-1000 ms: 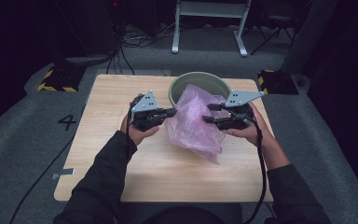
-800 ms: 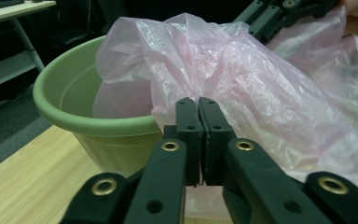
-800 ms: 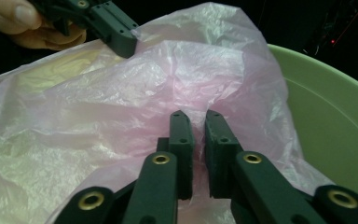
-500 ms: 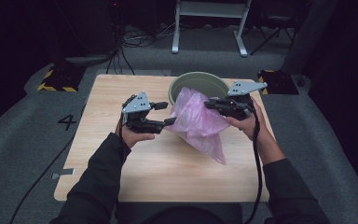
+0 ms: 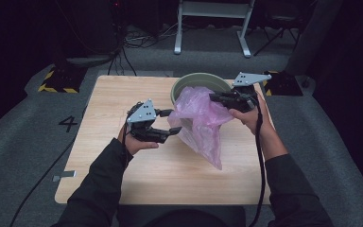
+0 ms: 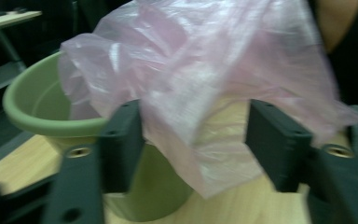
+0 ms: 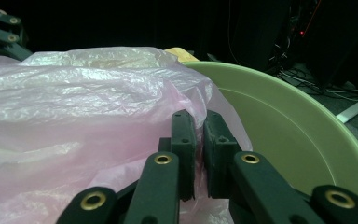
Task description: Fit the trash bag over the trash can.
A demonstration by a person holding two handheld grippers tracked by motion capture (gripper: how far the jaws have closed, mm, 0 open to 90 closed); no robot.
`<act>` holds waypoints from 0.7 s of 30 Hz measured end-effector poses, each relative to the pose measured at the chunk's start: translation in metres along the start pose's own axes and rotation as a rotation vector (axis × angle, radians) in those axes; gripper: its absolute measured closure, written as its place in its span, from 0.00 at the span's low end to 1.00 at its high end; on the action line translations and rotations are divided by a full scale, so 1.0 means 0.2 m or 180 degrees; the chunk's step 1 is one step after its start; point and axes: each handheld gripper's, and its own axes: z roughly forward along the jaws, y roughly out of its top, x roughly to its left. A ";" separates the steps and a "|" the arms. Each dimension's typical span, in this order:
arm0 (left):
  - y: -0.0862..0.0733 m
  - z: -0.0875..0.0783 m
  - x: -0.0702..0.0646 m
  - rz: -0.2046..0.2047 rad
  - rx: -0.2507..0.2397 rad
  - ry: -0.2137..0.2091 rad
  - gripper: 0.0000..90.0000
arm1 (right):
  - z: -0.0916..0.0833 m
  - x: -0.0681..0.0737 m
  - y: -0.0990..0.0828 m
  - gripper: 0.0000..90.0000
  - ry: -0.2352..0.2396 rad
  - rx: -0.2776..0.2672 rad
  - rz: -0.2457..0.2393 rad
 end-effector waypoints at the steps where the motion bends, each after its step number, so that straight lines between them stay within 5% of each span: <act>1: 0.00 0.01 0.01 -0.0007 -0.0014 -0.0005 0.56 | 0.00 0.00 0.00 0.91 -0.0010 0.0008 -0.0006; 5: 0.01 0.02 0.02 0.0060 -0.0014 0.0056 0.82 | 0.00 0.01 0.00 0.77 -0.0075 0.0014 -0.0049; 9: 0.01 0.04 0.01 0.0105 0.0087 0.0153 0.97 | -0.04 0.04 -0.01 0.55 -0.0148 -0.0021 -0.0097; 15: 0.01 0.04 0.02 0.0078 0.0108 0.0230 1.00 | -0.16 0.09 -0.03 0.38 -0.0250 -0.0151 -0.0166; 21: 0.01 0.04 0.02 0.0024 0.0098 0.0214 1.00 | -0.30 0.15 -0.07 0.37 -0.0221 -0.0311 -0.0242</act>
